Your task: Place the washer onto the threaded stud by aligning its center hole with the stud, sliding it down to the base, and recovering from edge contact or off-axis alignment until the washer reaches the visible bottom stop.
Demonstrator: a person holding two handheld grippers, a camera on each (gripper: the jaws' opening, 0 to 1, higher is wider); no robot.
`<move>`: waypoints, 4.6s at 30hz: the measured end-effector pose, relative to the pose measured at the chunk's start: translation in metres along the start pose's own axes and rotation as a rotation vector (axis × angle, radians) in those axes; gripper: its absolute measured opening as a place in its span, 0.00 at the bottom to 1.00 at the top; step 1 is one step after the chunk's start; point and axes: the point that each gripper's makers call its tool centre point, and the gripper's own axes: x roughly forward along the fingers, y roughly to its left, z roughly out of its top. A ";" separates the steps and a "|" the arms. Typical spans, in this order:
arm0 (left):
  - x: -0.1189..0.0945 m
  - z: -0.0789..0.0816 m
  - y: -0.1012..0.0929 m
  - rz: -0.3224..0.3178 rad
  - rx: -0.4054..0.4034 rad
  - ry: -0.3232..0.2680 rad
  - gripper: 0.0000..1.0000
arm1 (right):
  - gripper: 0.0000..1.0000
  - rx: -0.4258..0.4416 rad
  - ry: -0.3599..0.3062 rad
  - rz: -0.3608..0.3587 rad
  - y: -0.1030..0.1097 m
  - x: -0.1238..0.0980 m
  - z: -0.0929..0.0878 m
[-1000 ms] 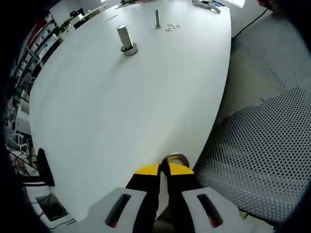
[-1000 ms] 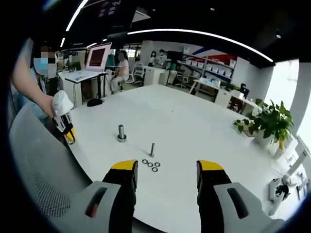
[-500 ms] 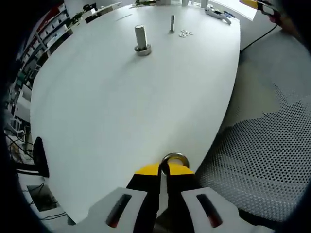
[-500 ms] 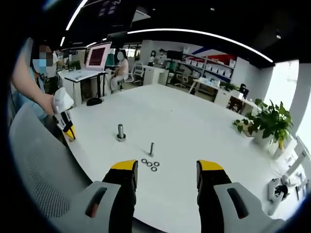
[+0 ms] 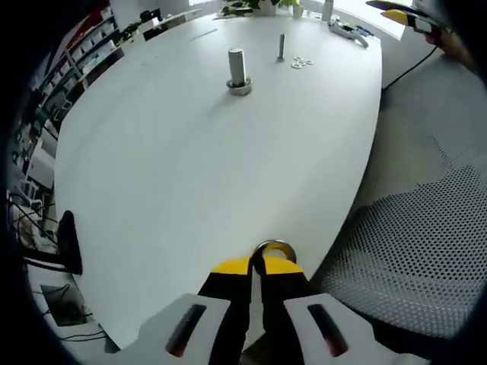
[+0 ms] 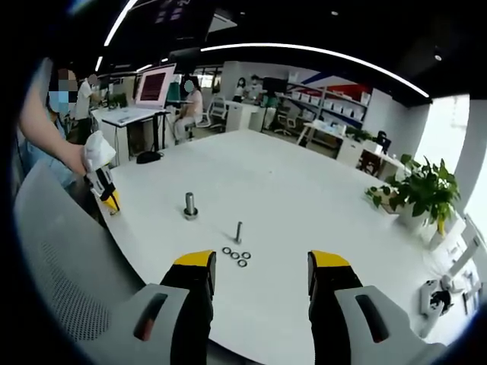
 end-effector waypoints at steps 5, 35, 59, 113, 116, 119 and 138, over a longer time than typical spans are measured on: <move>-0.003 0.006 0.009 0.011 -0.058 -0.043 0.01 | 0.51 0.000 0.004 0.001 0.000 0.000 -0.001; -0.025 0.034 0.031 0.043 -0.142 -0.146 0.01 | 0.51 -0.005 0.002 0.010 0.002 0.001 -0.001; -0.057 0.088 0.044 0.073 -0.055 -0.204 0.01 | 0.51 0.003 -0.010 0.009 0.000 0.001 0.000; -0.073 0.183 0.065 0.081 0.004 -0.299 0.01 | 0.51 0.023 -0.009 0.026 0.000 0.003 -0.003; -0.068 0.187 0.066 0.072 0.014 -0.287 0.01 | 0.51 0.027 -0.013 0.022 0.000 0.002 -0.001; -0.065 0.191 0.065 0.065 0.024 -0.280 0.01 | 0.51 0.031 -0.021 0.020 0.001 0.001 0.001; -0.047 0.223 0.056 0.017 0.065 -0.250 0.01 | 0.51 0.037 -0.031 0.023 0.004 -0.001 0.007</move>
